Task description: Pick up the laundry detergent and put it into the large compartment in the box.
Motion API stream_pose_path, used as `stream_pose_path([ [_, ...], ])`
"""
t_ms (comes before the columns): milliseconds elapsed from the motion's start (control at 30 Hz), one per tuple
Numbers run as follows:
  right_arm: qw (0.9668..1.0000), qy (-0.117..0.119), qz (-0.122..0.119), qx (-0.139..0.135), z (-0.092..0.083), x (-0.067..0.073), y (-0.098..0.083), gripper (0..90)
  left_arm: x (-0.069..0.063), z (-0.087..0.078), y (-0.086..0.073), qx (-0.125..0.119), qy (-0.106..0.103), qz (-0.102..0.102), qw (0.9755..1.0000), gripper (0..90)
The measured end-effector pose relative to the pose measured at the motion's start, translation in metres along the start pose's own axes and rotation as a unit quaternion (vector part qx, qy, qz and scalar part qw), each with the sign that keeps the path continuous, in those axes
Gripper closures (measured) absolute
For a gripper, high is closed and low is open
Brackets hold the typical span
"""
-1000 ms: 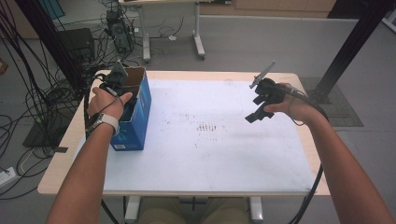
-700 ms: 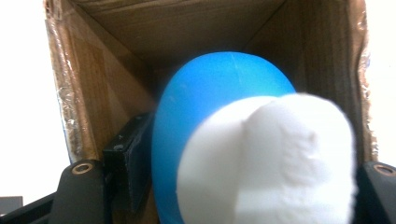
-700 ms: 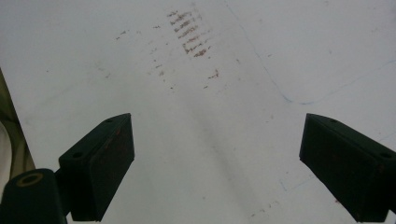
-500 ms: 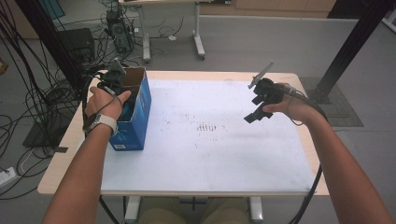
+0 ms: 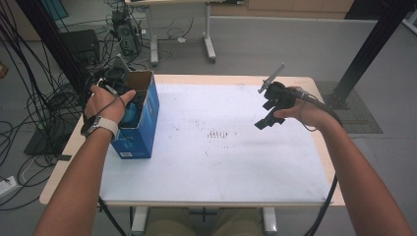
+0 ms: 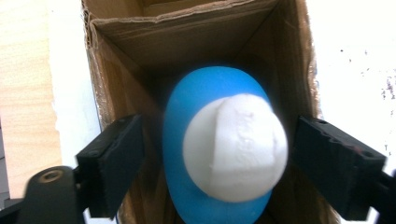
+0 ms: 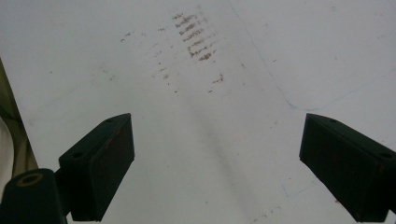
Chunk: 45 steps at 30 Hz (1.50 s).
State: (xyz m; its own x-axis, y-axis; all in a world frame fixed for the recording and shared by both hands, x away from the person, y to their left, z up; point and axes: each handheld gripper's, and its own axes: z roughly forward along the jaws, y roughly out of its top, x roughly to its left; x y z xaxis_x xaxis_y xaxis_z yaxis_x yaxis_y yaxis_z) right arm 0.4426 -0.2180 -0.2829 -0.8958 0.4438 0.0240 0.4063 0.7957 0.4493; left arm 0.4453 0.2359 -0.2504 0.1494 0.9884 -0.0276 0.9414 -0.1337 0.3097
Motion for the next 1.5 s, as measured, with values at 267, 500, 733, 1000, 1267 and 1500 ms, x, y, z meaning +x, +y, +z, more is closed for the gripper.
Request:
stream_pose_path([
  [267,1.0,0.0,0.0,0.0,0.0,0.0,0.0,10.0,-0.003,-0.027,0.006,-0.018,0.016,0.02,0.9995,11.2],
  [500,1.0,-0.002,-0.001,-0.003,-0.003,0.002,0.0,10.0,-0.005,-0.044,0.007,-0.033,0.016,0.032,0.9988,9.8],
  [733,1.0,-0.006,0.002,-0.001,-0.006,0.003,-0.002,10.0,-0.01,-0.056,0.008,-0.039,0.004,0.039,0.9985,9.6],
  [1000,0.9999,-0.01,0.002,0.0,-0.01,0.006,-0.001,10.0,-0.024,-0.069,0.011,-0.046,-0.007,0.074,0.9962,9.6],
  [1267,0.9999,-0.011,0.001,0.002,-0.011,0.008,0.0,10.0,-0.042,-0.081,0.013,-0.053,-0.017,0.111,0.9922,9.6],
  [1500,0.9999,-0.014,0.003,0.002,-0.016,0.01,0.0,10.0,-0.056,-0.088,0.015,-0.057,-0.029,0.141,0.9879,9.7],
])
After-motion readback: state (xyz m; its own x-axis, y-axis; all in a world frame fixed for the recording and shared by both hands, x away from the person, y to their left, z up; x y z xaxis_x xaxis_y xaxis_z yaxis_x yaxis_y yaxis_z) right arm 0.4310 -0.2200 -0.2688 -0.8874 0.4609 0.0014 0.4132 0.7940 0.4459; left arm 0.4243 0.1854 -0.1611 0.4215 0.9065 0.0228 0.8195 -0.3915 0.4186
